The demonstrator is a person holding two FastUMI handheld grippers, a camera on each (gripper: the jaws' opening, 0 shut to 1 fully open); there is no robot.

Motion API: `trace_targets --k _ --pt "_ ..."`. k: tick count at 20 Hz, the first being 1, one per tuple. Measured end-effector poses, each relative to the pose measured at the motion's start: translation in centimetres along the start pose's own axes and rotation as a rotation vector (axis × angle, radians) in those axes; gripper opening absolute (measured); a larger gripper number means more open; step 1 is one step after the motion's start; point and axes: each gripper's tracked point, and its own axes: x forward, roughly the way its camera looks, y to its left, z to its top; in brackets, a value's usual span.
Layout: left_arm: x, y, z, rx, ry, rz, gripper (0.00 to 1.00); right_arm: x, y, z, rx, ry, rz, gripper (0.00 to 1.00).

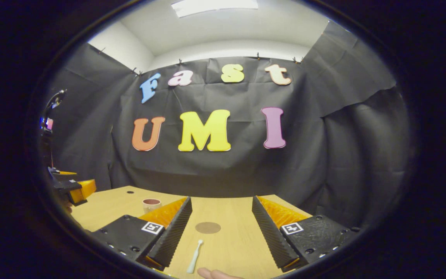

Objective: Put the toothbrush and toothpaste on the desktop into the cup, then pick up the cup and place it on the coaster on the desktop.

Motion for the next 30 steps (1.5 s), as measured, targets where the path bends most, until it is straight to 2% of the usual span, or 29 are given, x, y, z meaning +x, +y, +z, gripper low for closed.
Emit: trace_targets --k 4,8,12,14,16,17,22,24,26,30 --pt "0.5 -0.2 -0.1 0.003 0.007 -0.004 0.97 0.3 0.2 -0.2 0.02 0.018 0.006 0.94" --pt "0.6 -0.2 0.5 0.037 -0.01 -0.014 0.97 0.5 0.2 0.8 -0.031 -0.014 -0.026 0.94" --pt "0.7 -0.6 1.3 0.018 -0.075 -0.043 0.97 0.2 1.5 0.6 -0.01 -0.026 -0.003 0.96" --pt "1.3 -1.4 0.1 0.021 -0.047 -0.069 0.97 -0.2 1.8 0.0 -0.029 -0.017 -0.005 0.96" --pt "1.3 -0.7 -0.8 0.016 -0.013 -0.059 0.94 -0.4 2.1 -0.2 -0.041 -0.011 -0.006 0.96" --pt "1.2 -0.6 -0.9 -0.007 -0.009 -0.059 0.97 -0.5 2.3 -0.1 -0.036 -0.012 0.0 0.96" --pt "1.3 -1.3 -2.1 -0.058 0.019 -0.113 0.97 -0.8 2.8 -0.4 -0.013 -0.008 0.013 0.94" --pt "1.7 -2.2 -3.9 -0.061 0.07 -0.15 0.97 -0.9 2.9 -0.9 -0.027 -0.004 0.011 0.96" --pt "1.9 -2.8 -6.5 -0.047 0.154 -0.169 0.97 -0.9 3.2 -1.4 -0.043 0.003 0.015 0.94" --pt "1.8 -3.4 -11.6 0.034 0.308 -0.191 0.98 -0.9 3.4 -2.7 -0.046 0.028 0.026 0.94"
